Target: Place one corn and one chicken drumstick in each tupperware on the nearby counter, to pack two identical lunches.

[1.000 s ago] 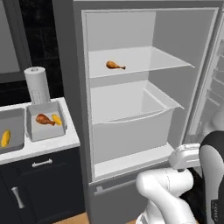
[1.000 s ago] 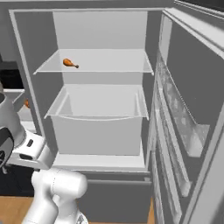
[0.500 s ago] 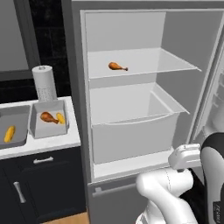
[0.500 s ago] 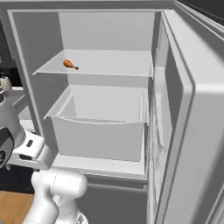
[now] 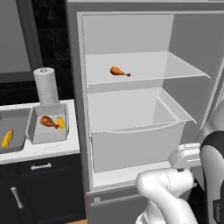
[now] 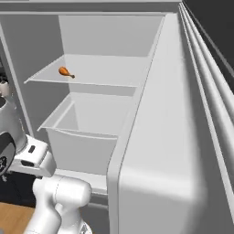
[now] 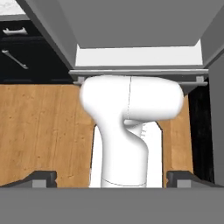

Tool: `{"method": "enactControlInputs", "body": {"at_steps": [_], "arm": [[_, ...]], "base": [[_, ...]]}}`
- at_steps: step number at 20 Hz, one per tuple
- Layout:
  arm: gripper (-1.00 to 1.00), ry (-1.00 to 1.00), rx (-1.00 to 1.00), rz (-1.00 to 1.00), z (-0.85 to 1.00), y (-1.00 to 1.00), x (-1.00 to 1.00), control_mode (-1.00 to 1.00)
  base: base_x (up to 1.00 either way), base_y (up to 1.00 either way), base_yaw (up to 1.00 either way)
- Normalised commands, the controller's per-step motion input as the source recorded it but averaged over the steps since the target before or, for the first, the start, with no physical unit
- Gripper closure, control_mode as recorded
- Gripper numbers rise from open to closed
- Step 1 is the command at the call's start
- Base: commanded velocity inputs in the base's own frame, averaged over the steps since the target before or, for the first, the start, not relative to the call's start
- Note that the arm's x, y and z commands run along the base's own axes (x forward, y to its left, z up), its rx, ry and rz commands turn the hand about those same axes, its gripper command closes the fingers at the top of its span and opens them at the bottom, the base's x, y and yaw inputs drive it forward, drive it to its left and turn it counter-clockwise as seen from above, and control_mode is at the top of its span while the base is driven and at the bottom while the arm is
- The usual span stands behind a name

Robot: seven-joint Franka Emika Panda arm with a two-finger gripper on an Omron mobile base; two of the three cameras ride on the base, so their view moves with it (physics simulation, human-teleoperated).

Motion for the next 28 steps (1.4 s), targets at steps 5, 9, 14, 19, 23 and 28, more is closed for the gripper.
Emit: {"method": "enactControlInputs", "body": {"at_steps": [5,9,14,19,23,28], "arm": [[-1.0,0.0,0.0,0.0,0.0,0.0,0.0,1.0],[-1.0,0.0,0.0,0.0,0.0,0.0,0.0,1.0],[-1.0,0.0,0.0,0.0,0.0,0.0,0.0,1.0],[-1.0,0.0,0.0,0.0,0.0,0.0,0.0,1.0],[-1.0,-0.04,0.0,0.01,0.04,0.0,-0.05,-1.0],[-1.0,-0.41,-0.13,0.12,0.53,0.03,-0.31,-1.0]], "base": [[0.57,-0.32,0.0],[0.64,-0.06,0.0],[0.26,0.0,0.0],[0.29,0.02,0.0],[0.0,0.0,0.0],[0.0,0.0,0.0]]}}
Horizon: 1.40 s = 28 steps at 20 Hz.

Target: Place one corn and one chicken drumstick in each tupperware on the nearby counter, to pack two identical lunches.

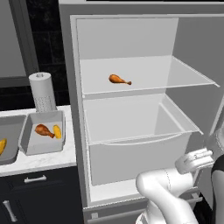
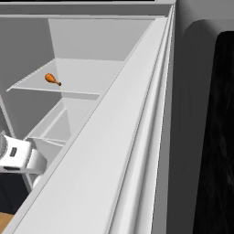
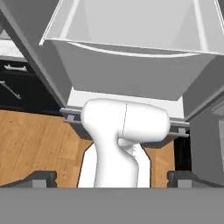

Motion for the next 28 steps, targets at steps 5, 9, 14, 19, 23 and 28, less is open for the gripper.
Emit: {"method": "enactControlInputs", "body": {"at_steps": [5,9,14,19,23,28], "arm": [[-1.0,-0.4,-0.08,0.17,0.81,0.0,0.02,-1.0],[-1.0,-0.14,0.0,0.15,0.94,0.0,0.83,-1.0],[-1.0,-0.01,0.0,0.1,0.67,0.0,1.0,-1.0],[-1.0,0.0,0.0,0.01,-0.07,0.17,1.0,-1.0],[-1.0,0.0,0.0,0.0,0.0,0.1,1.0,-1.0],[-1.0,0.0,0.01,0.0,0.0,0.31,0.81,-1.0]], "base": [[0.0,0.0,0.0],[0.0,0.0,0.0],[0.0,0.0,0.0],[0.0,0.0,0.0],[0.0,0.0,0.0],[0.0,0.0,0.0]]}}
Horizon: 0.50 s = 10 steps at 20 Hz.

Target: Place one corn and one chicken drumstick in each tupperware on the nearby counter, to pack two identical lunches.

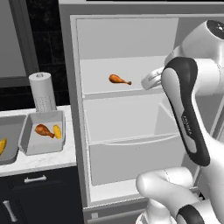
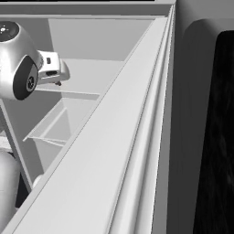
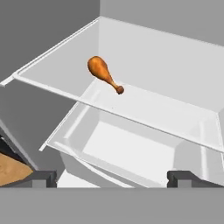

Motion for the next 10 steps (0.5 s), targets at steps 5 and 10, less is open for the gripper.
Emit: {"method": "enactControlInputs", "body": {"at_steps": [5,10], "arm": [[-1.0,0.0,0.0,0.03,0.0,0.26,0.24,-1.0],[-1.0,0.0,0.0,0.01,-0.02,0.16,0.26,-1.0]], "base": [[0.0,0.0,0.0],[0.0,0.0,0.0]]}}
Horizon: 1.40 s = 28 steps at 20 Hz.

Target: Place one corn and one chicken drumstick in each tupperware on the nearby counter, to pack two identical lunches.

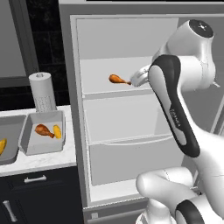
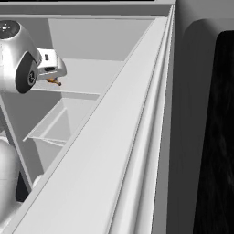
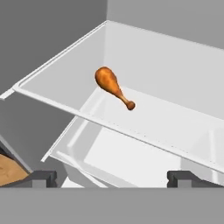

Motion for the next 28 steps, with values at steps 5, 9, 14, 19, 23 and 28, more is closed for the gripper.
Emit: {"method": "enactControlInputs", "body": {"at_steps": [5,9,14,19,23,28], "arm": [[-1.0,0.0,0.0,0.01,-0.01,0.3,0.51,-1.0],[-1.0,0.01,0.0,0.09,0.0,0.16,0.39,-1.0],[-1.0,0.0,0.01,0.16,-0.22,0.0,0.03,-1.0],[-1.0,0.0,0.0,0.1,-0.21,0.04,0.29,-1.0],[-1.0,0.02,0.0,0.0,-0.01,0.0,0.67,-1.0],[-1.0,0.1,0.0,0.0,0.0,0.0,0.72,-1.0]], "base": [[0.0,0.0,0.0],[0.0,0.0,0.0],[0.0,0.0,0.0],[0.0,0.0,0.0],[0.0,0.0,0.0],[0.0,0.0,0.0]]}}
